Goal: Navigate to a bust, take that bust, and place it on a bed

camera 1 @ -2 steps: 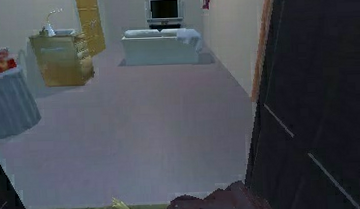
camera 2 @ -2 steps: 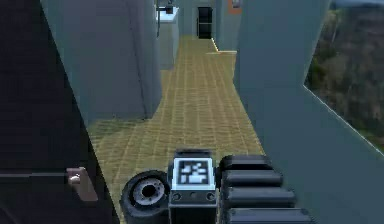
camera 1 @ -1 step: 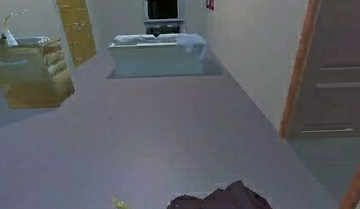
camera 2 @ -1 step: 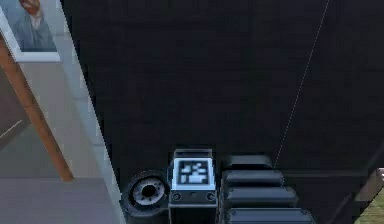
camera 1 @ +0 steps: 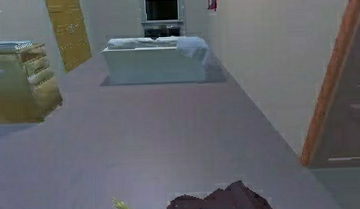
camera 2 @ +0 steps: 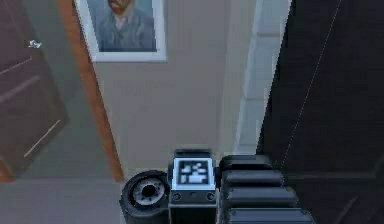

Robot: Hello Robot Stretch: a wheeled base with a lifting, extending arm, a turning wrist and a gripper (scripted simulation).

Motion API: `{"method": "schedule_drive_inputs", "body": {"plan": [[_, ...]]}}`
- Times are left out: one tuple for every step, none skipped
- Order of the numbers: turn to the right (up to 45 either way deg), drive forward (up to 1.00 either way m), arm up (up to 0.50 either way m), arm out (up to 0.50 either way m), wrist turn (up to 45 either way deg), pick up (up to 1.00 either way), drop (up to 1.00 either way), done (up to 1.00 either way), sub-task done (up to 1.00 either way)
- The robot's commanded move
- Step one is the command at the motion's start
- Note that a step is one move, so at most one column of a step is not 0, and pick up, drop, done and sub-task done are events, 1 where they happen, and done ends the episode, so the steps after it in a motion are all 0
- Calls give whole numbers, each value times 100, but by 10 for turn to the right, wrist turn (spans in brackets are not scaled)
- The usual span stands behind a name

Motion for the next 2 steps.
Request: {"method": "schedule_drive_inputs", "body": {"plan": [[450, 0, 0, 0, 0, 0, 0, 0, 0], [240, 0, 0, 0, 0, 0, 0, 0, 0]]}}
